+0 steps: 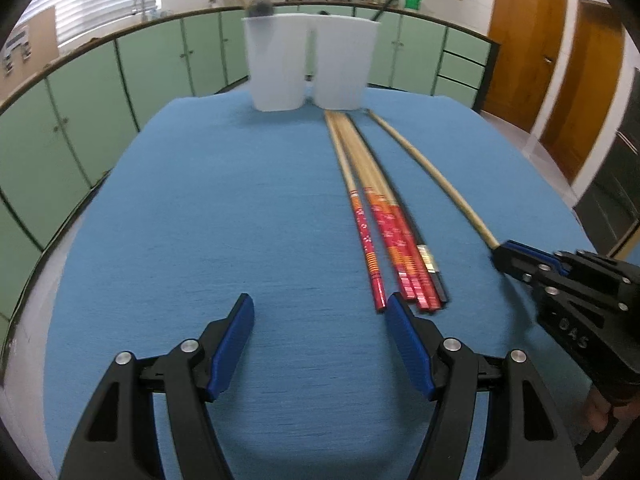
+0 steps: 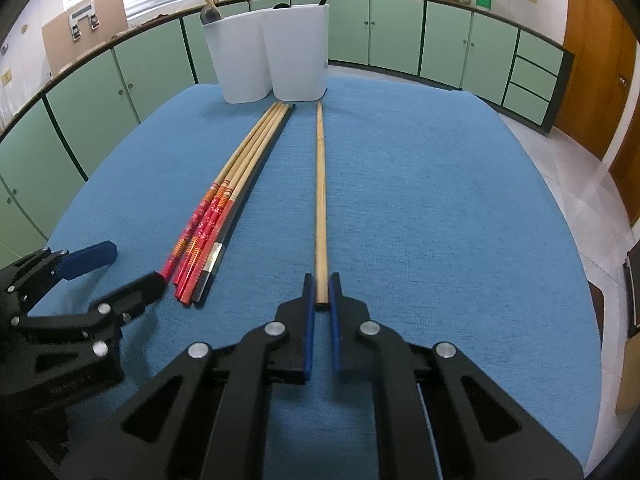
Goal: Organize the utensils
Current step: 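Grasp a plain wooden chopstick with the right tool while the left tool grasps a red-patterned chopstick, then lift both chopsticks into the white holder and open both tools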
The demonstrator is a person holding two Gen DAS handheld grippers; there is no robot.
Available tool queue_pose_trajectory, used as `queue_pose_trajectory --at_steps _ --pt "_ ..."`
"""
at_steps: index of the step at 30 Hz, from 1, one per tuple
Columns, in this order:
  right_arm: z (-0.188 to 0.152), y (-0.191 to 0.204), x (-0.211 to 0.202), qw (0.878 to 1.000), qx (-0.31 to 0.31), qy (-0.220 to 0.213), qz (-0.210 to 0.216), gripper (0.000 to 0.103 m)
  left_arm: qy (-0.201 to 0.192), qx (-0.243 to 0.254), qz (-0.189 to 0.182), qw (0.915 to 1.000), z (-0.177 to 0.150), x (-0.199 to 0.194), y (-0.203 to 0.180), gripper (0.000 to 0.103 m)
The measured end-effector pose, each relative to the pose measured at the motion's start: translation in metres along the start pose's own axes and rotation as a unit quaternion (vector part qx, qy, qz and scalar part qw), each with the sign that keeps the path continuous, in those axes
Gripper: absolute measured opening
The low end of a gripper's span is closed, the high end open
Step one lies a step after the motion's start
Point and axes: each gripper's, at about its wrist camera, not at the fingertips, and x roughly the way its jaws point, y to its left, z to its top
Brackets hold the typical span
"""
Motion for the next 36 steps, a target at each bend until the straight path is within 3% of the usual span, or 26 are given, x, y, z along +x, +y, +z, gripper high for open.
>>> queue_pose_trajectory --at_steps 12,14,18,20,21,22,28,36 --pt "-0.002 -0.005 -0.001 1.000 0.001 -0.001 0.013 0.008 0.000 0.002 0.003 1.0000 0.002 0.001 0.000 0.067" --pt "-0.002 -0.006 0.000 1.000 0.002 0.000 0.016 0.008 -0.001 0.004 0.004 1.0000 0.003 0.002 -0.001 0.060" --pt "-0.002 -0.009 0.001 1.000 0.006 0.000 0.021 0.007 -0.005 0.014 -0.006 0.9999 0.003 0.000 -0.005 0.026" --pt "-0.003 -0.008 0.001 1.000 0.005 0.000 0.020 0.006 -0.006 0.020 -0.007 0.9997 0.002 0.000 -0.010 0.017" --pt "-0.003 -0.007 0.001 1.000 0.003 -0.001 0.018 0.006 -0.006 0.023 -0.009 0.9997 0.002 0.000 -0.011 0.008" --pt "-0.003 -0.007 0.000 1.000 0.001 -0.001 0.015 0.006 -0.005 0.025 -0.014 0.9996 0.002 0.000 -0.012 0.006" --pt "-0.001 -0.002 -0.007 1.000 -0.011 -0.009 0.004 0.006 -0.010 0.023 -0.018 0.9995 0.003 -0.007 -0.009 0.006" --pt "0.018 -0.001 -0.045 0.999 -0.015 -0.051 0.013 0.006 -0.066 0.025 -0.014 0.9974 0.022 -0.053 -0.002 0.006"
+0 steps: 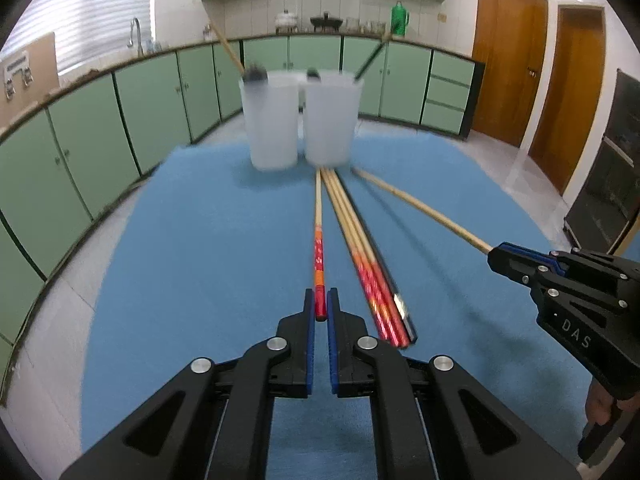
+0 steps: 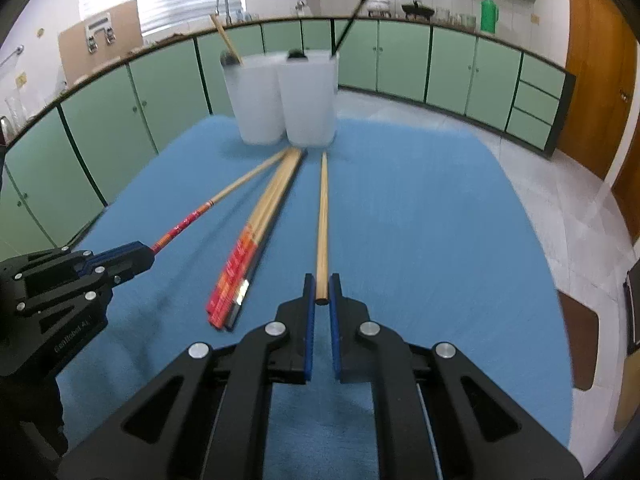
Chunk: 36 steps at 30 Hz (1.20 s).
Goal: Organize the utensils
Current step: 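Lift both chopsticks into the white holder and open both tools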
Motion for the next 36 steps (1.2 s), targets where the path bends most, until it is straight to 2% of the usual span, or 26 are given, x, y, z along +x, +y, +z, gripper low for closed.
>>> queue_pose_trajectory --at_steps 12,21,31,36 --pt "0.052 -0.009 -0.056 0.998 0.000 -0.065 0.013 0.006 -0.094 0.009 -0.005 0.9955 0.058 -0.057 0.007 0.006" --pt "0.098 -0.008 -0.081 0.994 -0.020 -0.097 0.035 0.006 -0.133 0.016 -0.019 0.9908 0.097 -0.077 0.013 0.005" --pt "0.172 -0.006 -0.092 0.990 -0.059 -0.103 0.073 0.006 -0.152 0.033 -0.053 0.9864 0.141 -0.086 0.017 0.005" --pt "0.211 -0.013 -0.102 0.987 -0.059 -0.125 0.087 0.006 -0.174 0.035 -0.065 0.9819 0.169 -0.093 0.022 0.005"
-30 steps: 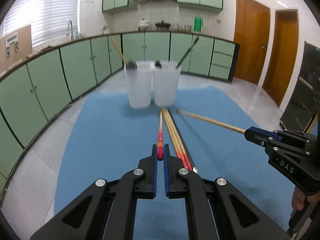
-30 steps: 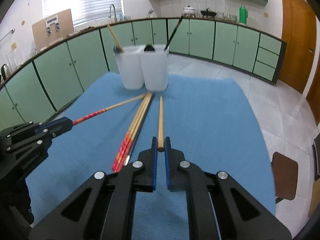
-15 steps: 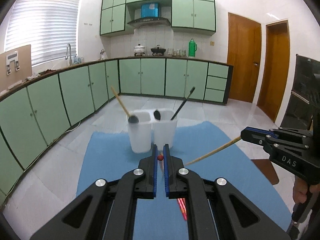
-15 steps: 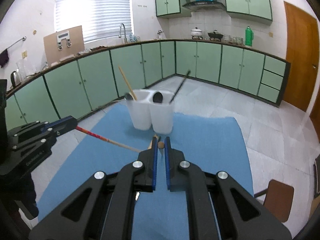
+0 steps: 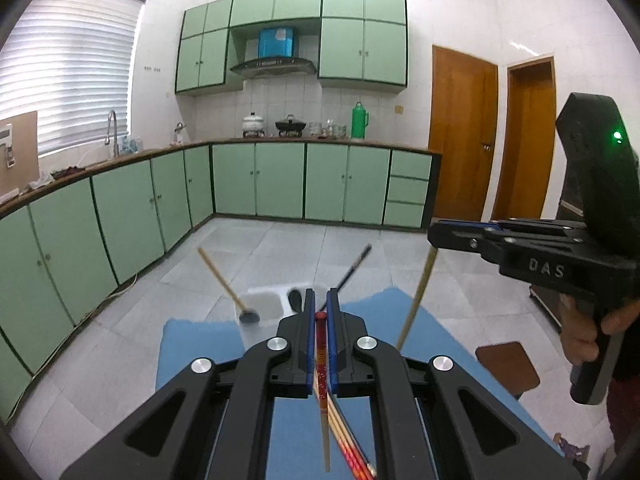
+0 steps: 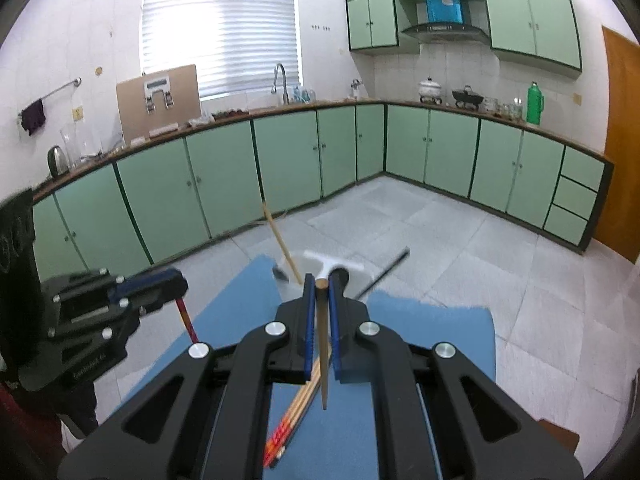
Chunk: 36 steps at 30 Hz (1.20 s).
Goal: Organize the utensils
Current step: 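Lift both chopsticks into the white holder and open both tools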
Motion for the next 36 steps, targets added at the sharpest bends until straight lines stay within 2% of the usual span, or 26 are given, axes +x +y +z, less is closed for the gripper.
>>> queue_pose_trajectory --at_steps 6,10,16,20,25,28,29,31,34,36 --pt "0.046 -0.014 0.004 0.999 0.003 -0.050 0.001 0.006 -0.052 0.007 0.008 0.9986 0.050 0.008 0.005 0.005" --pt "0.074 -0.025 0.016 0.996 0.005 -0.081 -0.021 0.006 -0.085 0.012 0.021 0.9961 0.084 0.025 0.011 0.005" --pt "0.089 -0.045 0.046 0.995 0.005 -0.096 -0.034 0.006 -0.109 0.021 0.047 0.9928 0.110 0.071 0.024 0.005" --pt "0.086 -0.058 0.079 0.996 0.013 -0.083 -0.035 0.006 -0.098 0.030 0.063 0.9928 0.102 0.113 0.031 0.005" --pt "0.068 -0.065 0.123 0.999 0.022 -0.039 -0.024 0.006 -0.041 0.017 0.066 0.9968 0.077 0.159 0.045 0.006" --pt "0.053 -0.065 0.139 0.999 0.019 -0.018 -0.030 0.016 -0.017 0.000 0.065 0.9977 0.060 0.166 0.056 0.014" --pt "0.050 -0.064 0.139 0.999 0.018 -0.019 -0.032 0.020 -0.016 0.000 0.068 0.9975 0.058 0.164 0.057 0.017" --pt "0.047 -0.062 0.135 0.999 0.015 -0.024 -0.041 0.026 -0.017 -0.001 0.070 0.9974 0.054 0.158 0.057 0.031" --pt "0.043 -0.063 0.118 0.998 0.017 -0.040 -0.054 0.040 -0.021 -0.002 0.071 0.9973 0.048 0.135 0.053 0.041" --pt "0.040 -0.063 0.099 0.996 0.018 -0.056 -0.066 0.059 -0.026 -0.004 0.071 0.9971 0.042 0.119 0.049 0.051"
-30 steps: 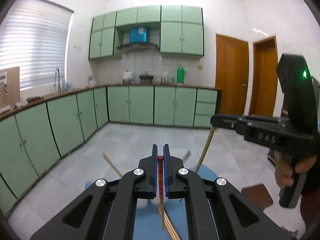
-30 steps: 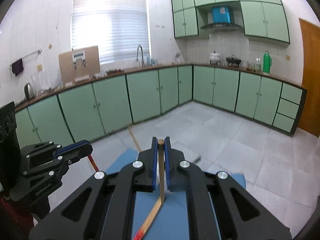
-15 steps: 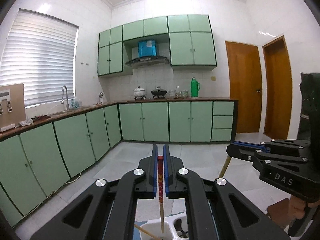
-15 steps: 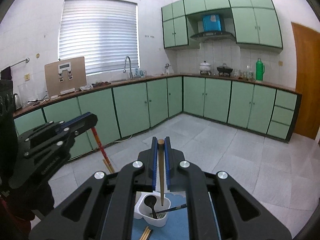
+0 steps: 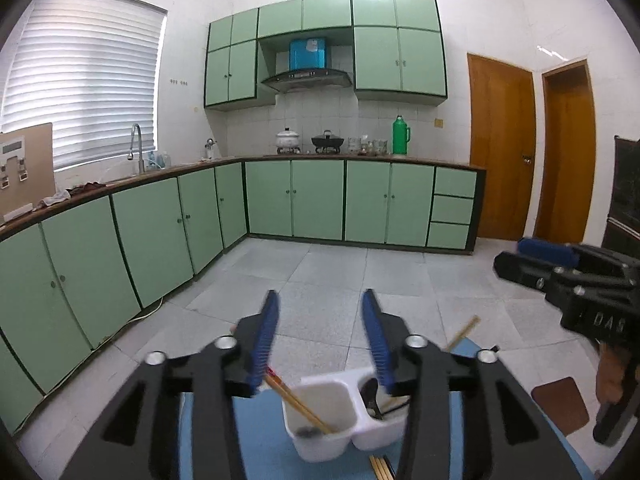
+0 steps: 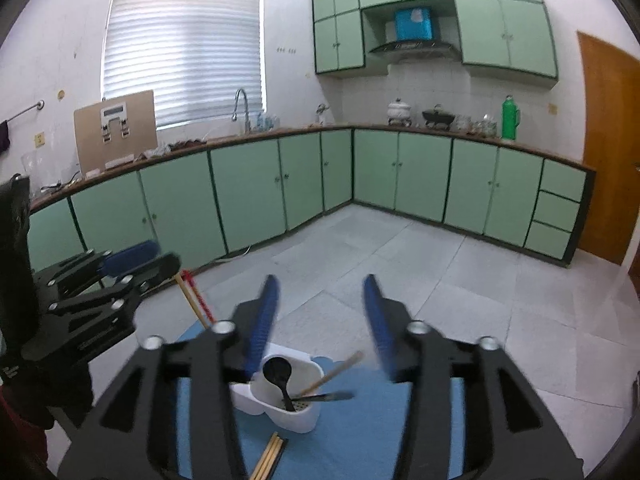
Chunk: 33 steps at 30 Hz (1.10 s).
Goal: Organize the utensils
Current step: 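Lift both chopsticks into the white holder and open both tools, then withdraw both tools from the holder back over the remaining chopsticks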
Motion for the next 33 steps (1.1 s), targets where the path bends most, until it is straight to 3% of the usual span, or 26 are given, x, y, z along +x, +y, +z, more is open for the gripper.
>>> queue_pose_trajectory --at_steps 1,3,8,13,19,26,31,33 --pt "-0.002 -0.002 -0.011 1.000 0.001 -0.009 -0.011 0.064 0.004 0.002 0.008 1.0000 -0.006 -0.013 -0.002 0.055" --pt "-0.009 -0.004 -0.030 0.999 0.005 -0.026 -0.025 0.083 0.005 -0.003 0.005 1.0000 -0.017 -0.034 -0.004 0.060" --pt "-0.058 -0.001 -0.074 0.999 0.013 -0.027 -0.041 0.092 0.038 -0.027 0.002 0.9989 -0.067 -0.070 -0.010 0.067" --pt "-0.133 0.013 -0.087 0.998 0.035 0.036 -0.044 0.092 0.099 -0.044 0.014 0.9940 -0.141 -0.087 -0.018 0.068" --pt "-0.207 0.042 -0.078 0.992 0.045 0.106 -0.051 0.092 0.149 -0.054 0.029 0.9870 -0.205 -0.091 -0.023 0.068" --pt "-0.262 0.065 -0.067 0.983 0.059 0.167 -0.039 0.092 0.198 -0.042 0.036 0.9786 -0.246 -0.089 -0.025 0.068" --pt "-0.281 0.079 -0.065 0.979 0.053 0.192 -0.033 0.092 0.219 -0.035 0.046 0.9741 -0.262 -0.089 -0.023 0.069" --pt "-0.287 0.086 -0.063 0.978 0.048 0.201 -0.030 0.083 0.222 -0.034 0.049 0.9732 -0.266 -0.089 -0.023 0.070"
